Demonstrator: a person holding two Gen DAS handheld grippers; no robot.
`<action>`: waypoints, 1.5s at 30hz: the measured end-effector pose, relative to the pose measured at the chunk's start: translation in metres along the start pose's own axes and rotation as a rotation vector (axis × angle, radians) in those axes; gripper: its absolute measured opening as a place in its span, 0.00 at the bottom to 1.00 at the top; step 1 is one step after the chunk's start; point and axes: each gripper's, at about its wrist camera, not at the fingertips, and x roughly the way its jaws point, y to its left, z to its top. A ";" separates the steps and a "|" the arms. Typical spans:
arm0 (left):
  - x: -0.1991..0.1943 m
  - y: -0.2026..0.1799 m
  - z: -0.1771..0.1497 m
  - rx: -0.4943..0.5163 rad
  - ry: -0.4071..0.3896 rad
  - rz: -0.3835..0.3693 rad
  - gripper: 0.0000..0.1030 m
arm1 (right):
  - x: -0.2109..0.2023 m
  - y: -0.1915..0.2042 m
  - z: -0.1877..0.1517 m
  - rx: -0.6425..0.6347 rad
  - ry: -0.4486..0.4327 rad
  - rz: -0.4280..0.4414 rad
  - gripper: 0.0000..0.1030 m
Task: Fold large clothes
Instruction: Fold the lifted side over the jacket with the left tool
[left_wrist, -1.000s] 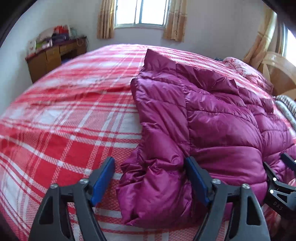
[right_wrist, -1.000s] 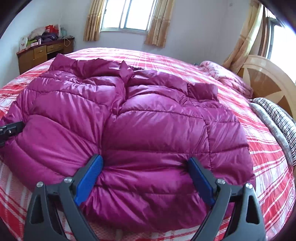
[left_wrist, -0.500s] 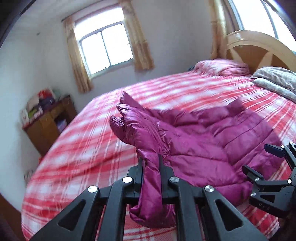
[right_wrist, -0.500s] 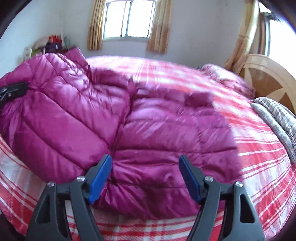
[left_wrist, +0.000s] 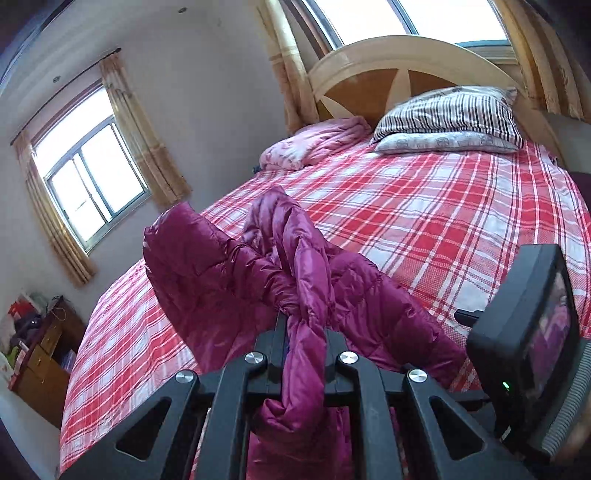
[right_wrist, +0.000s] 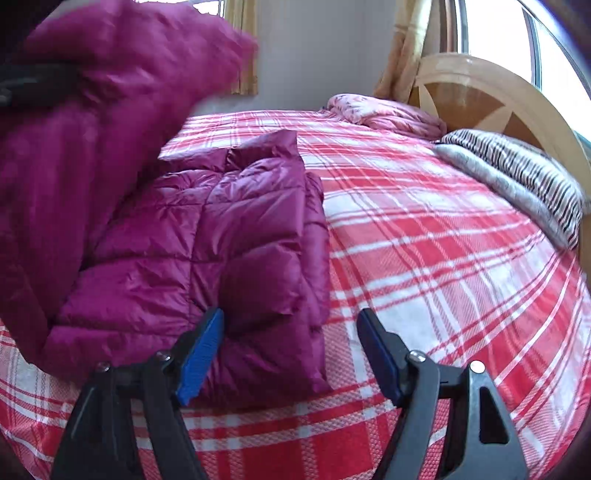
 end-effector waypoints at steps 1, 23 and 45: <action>0.013 -0.009 0.001 0.001 0.020 -0.017 0.09 | 0.001 -0.003 -0.003 0.008 -0.005 0.010 0.74; 0.041 -0.018 0.020 -0.017 -0.063 0.262 0.83 | 0.008 -0.013 -0.016 0.102 -0.042 0.033 0.85; 0.069 0.033 -0.009 -0.305 -0.035 0.009 0.57 | 0.010 -0.006 -0.017 0.076 -0.049 0.009 0.89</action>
